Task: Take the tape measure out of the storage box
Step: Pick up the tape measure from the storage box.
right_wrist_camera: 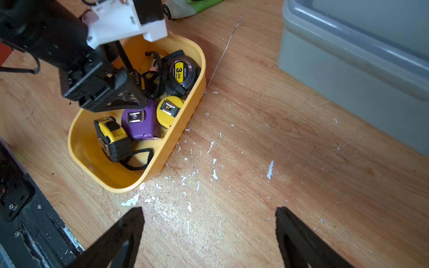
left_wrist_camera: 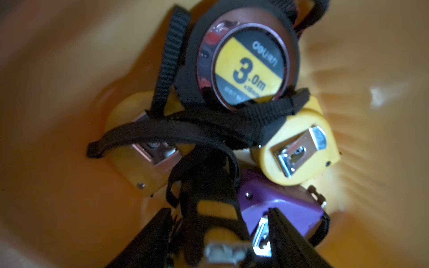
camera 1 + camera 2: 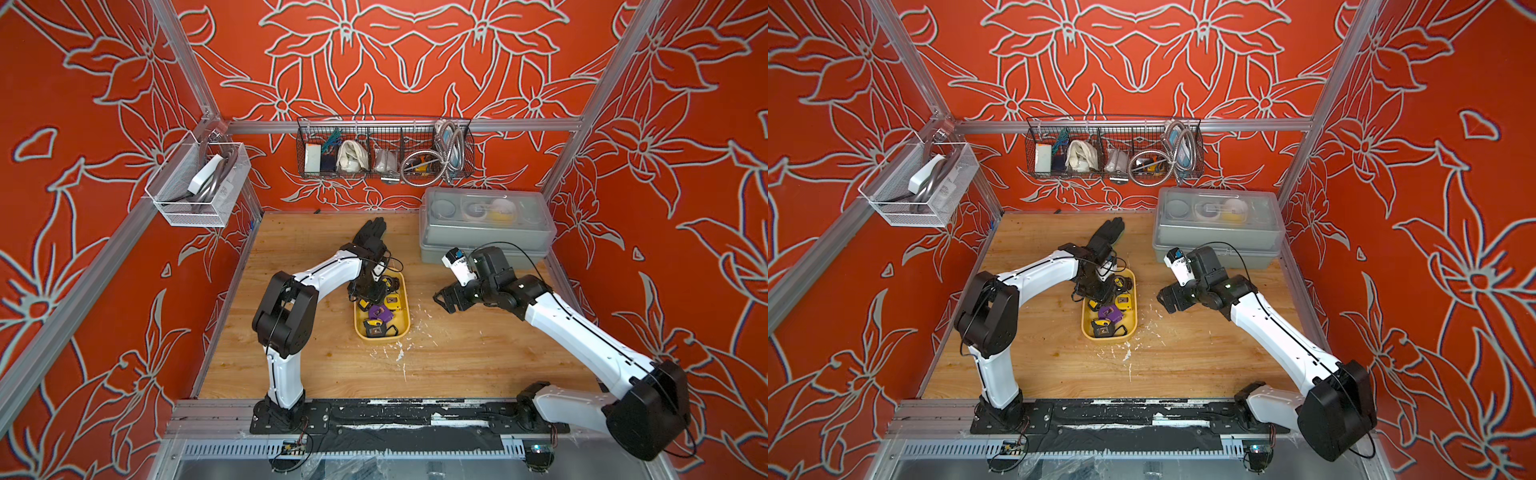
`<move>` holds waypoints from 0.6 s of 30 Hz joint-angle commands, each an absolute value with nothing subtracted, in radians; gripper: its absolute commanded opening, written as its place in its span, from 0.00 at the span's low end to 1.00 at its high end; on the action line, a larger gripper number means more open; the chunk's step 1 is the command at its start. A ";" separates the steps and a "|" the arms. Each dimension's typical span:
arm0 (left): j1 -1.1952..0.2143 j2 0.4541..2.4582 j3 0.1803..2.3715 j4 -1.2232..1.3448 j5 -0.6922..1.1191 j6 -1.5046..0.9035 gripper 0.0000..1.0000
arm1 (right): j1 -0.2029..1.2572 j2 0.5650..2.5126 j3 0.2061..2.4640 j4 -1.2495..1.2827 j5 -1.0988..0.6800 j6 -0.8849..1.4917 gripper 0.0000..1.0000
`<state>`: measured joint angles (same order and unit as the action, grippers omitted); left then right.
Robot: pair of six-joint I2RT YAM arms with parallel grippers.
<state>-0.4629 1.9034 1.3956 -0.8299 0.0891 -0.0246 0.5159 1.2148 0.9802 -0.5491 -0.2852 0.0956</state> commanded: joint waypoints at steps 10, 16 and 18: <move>-0.471 1.884 1.407 -0.858 0.018 -0.061 0.23 | 0.500 1.205 0.942 -0.538 -0.280 0.113 0.92; -0.469 1.766 1.464 -0.873 0.085 -0.102 0.12 | 0.500 1.160 0.858 -0.453 -0.362 0.099 0.92; -0.464 1.730 1.499 -0.894 0.138 -0.113 0.10 | 0.500 1.109 0.799 -0.388 -0.420 0.080 0.94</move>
<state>-0.4648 1.8324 1.4284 -0.8635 0.0570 -0.0853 0.5072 1.1683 0.8566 -0.4610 -0.3359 0.0952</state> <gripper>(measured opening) 0.344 0.935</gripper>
